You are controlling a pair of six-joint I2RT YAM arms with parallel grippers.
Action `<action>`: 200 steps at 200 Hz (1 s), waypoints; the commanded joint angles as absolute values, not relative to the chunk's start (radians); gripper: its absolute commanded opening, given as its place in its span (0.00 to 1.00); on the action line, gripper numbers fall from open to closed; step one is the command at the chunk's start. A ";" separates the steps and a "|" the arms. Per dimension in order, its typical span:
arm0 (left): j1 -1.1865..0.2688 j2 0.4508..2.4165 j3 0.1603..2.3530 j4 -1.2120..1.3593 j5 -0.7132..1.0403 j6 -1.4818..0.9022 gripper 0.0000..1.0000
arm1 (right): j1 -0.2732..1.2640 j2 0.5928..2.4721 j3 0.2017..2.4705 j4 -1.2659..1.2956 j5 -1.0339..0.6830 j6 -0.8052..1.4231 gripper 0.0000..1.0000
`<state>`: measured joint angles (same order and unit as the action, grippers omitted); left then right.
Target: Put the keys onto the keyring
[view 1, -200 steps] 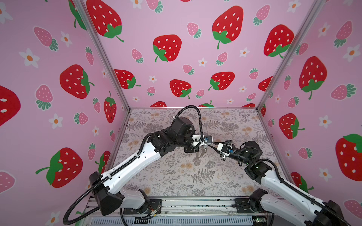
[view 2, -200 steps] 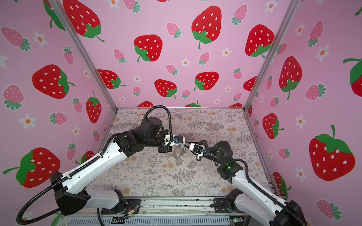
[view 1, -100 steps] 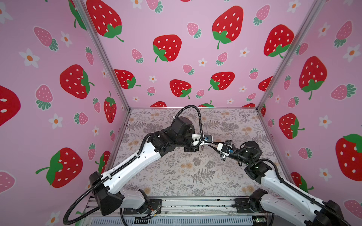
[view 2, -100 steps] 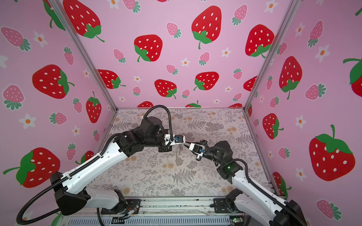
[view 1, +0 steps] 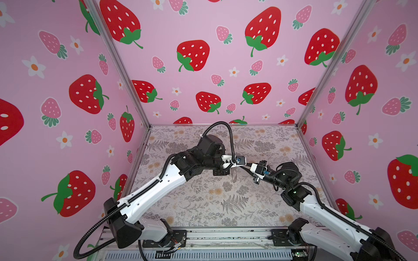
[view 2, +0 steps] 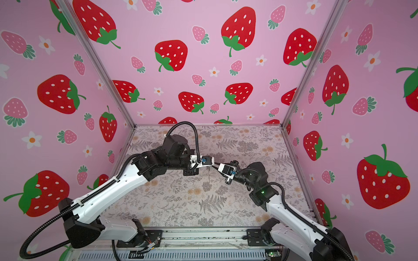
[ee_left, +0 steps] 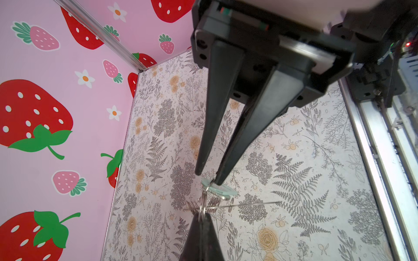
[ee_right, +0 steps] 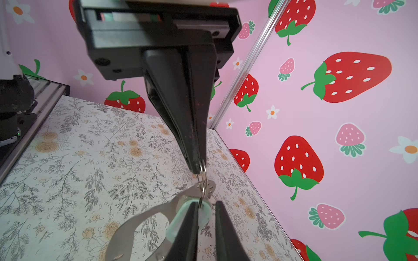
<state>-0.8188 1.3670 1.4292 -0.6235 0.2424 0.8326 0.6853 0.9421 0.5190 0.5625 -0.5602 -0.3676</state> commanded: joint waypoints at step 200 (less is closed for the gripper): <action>-0.822 1.351 1.409 -0.498 0.257 0.772 0.00 | 0.687 0.937 0.534 0.584 -0.549 -0.393 0.00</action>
